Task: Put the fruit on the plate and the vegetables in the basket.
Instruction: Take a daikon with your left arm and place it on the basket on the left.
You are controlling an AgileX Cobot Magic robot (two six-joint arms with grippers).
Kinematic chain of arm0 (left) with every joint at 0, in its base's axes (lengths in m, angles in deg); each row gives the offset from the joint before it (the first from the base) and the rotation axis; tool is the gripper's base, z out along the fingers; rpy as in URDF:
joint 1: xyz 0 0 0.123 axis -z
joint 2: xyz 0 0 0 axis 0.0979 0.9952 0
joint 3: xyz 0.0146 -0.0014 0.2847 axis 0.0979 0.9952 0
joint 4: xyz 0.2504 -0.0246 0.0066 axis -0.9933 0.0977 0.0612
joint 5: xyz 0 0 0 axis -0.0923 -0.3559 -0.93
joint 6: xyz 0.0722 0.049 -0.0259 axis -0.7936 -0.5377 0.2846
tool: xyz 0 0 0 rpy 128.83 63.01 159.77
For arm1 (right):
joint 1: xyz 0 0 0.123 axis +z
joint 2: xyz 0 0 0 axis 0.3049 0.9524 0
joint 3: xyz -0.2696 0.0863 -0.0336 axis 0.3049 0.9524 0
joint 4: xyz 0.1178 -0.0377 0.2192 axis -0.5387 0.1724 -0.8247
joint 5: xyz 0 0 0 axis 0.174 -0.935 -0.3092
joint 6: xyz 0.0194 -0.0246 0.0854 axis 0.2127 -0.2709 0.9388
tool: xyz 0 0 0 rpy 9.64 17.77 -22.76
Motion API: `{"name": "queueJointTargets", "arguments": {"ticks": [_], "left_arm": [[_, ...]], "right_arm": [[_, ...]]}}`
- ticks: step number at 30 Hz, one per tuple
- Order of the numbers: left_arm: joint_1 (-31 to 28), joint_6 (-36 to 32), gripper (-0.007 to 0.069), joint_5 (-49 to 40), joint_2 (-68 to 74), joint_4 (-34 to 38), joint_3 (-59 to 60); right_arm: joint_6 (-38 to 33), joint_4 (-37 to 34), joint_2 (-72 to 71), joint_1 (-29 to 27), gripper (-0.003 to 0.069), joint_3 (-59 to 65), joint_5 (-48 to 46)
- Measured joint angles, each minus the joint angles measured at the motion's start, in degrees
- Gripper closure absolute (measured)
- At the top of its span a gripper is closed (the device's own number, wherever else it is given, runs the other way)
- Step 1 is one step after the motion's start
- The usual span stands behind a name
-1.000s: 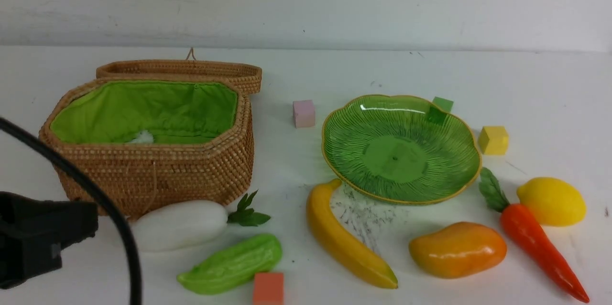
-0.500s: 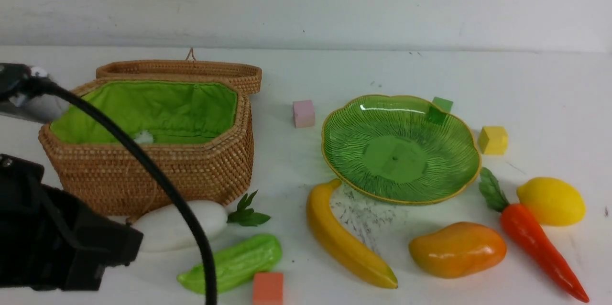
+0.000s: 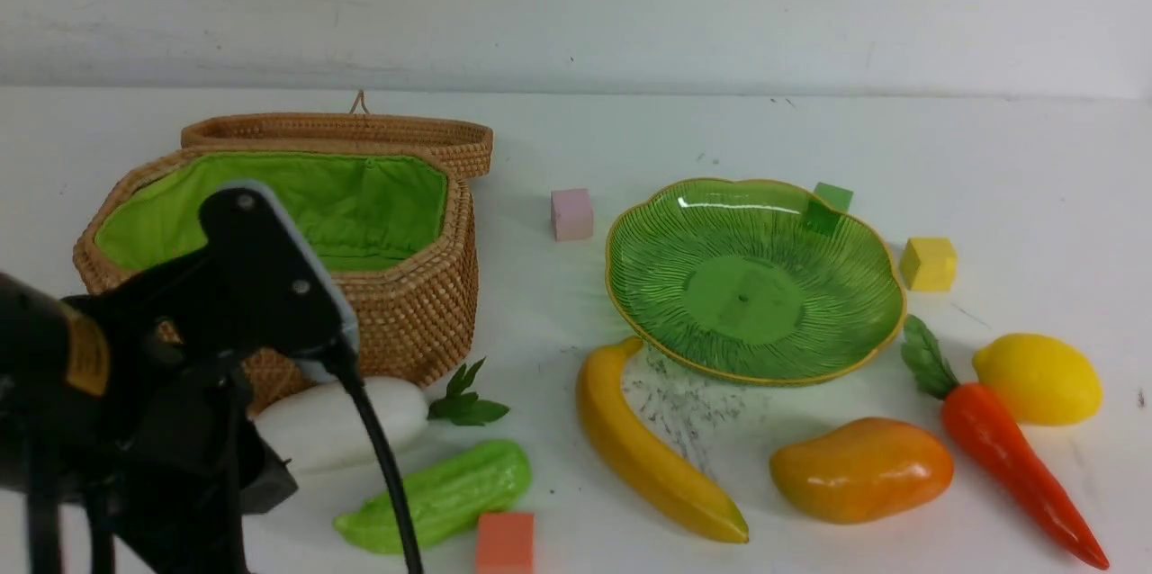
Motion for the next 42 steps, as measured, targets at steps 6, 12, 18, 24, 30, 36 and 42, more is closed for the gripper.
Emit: {"name": "queueJointTargets", "arguments": {"ticks": [6, 12, 18, 24, 30, 36, 42], "left_arm": [[0.0, -0.4, 0.0304, 5.2, 8.5, -5.2, 0.1], [0.0, -0.3, 0.0056, 9.0, 14.6, -10.0, 0.1], [0.0, 2.8, 0.0065, 10.8, 12.7, -12.0, 2.7], [0.0, 0.7, 0.0127, 21.0, 6.3, -17.0, 12.6], [0.0, 0.7, 0.0141, 28.2, 11.6, -20.0, 15.0], [0.0, 0.7, 0.0143, 28.5, 14.2, -22.3, 15.0], [-3.3, 2.3, 0.0145, 29.8, 14.2, -23.0, 13.5]], "right_arm": [[-1.3, 0.1, 0.0, 0.0, 0.0558, 0.0, -0.5], [-2.0, 0.2, 0.0, 0.0, 0.0552, 0.0, -1.9], [-2.2, 0.2, 0.0, 0.0, 0.0547, 0.0, -2.1], [-2.4, 0.2, 0.0, 0.0, 0.0542, 0.0, -2.1], [-2.4, 0.2, 0.0, 0.0, 0.0538, 0.1, -1.6], [-2.5, 0.3, 0.0, 0.0, 0.0531, 1.3, -1.0], [-2.5, 1.9, 0.0, 0.0, 0.0527, 1.8, 2.1]]}}
